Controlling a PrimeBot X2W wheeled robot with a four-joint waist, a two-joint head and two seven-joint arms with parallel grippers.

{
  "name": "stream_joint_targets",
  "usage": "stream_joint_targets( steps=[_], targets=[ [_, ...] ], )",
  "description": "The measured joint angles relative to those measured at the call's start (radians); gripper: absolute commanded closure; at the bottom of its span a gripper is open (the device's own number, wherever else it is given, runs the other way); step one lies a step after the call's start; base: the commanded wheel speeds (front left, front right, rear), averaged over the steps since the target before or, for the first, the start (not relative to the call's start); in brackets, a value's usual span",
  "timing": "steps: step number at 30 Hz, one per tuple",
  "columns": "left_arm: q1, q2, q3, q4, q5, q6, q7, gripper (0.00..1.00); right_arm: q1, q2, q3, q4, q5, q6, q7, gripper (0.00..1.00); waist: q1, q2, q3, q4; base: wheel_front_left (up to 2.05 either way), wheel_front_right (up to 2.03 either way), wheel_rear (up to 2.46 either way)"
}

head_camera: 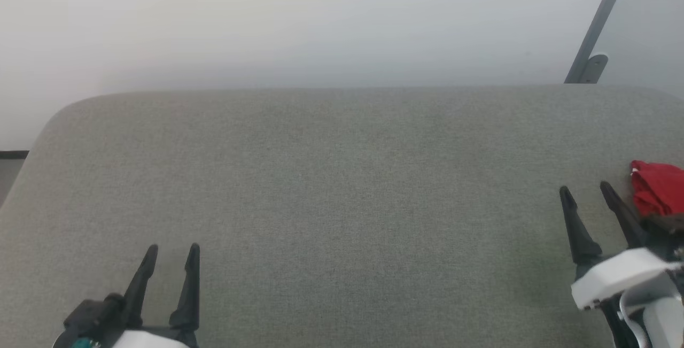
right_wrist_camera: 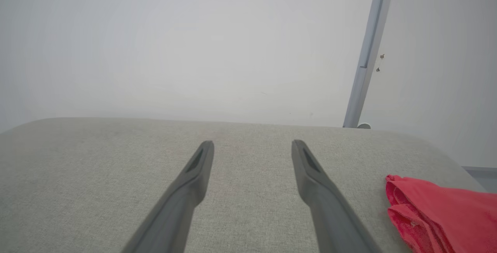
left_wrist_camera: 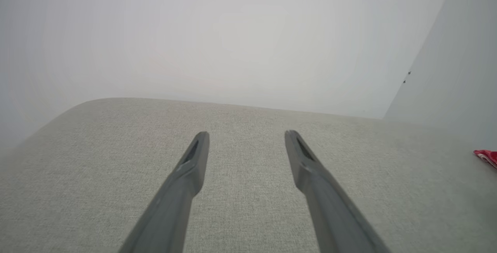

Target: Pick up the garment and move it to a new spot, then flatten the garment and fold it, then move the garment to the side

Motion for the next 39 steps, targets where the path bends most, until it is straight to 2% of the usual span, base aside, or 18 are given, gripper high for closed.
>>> stream_joint_targets(
  steps=[9,18,39],
  targets=[
    [0.094,-0.002,0.025,-0.071,0.003,0.0,0.0,0.0,0.155,0.063,-0.101,-0.185,-0.014,-0.001,0.055,0.0,0.0,0.0,-0.015,-0.008,0.0,0.0,0.0],
    [0.157,-0.017,0.04,-0.123,0.009,0.0,0.0,0.0,0.233,0.101,-0.182,-0.308,-0.034,-0.001,0.106,0.0,0.0,0.0,-0.02,-0.005,0.0,0.0,0.0],
    [0.157,-0.023,0.045,-0.131,0.018,0.0,0.0,0.0,0.252,0.127,-0.182,-0.356,-0.04,-0.001,0.139,0.0,0.0,0.0,-0.017,-0.01,0.0,0.0,0.0]
  ],
)
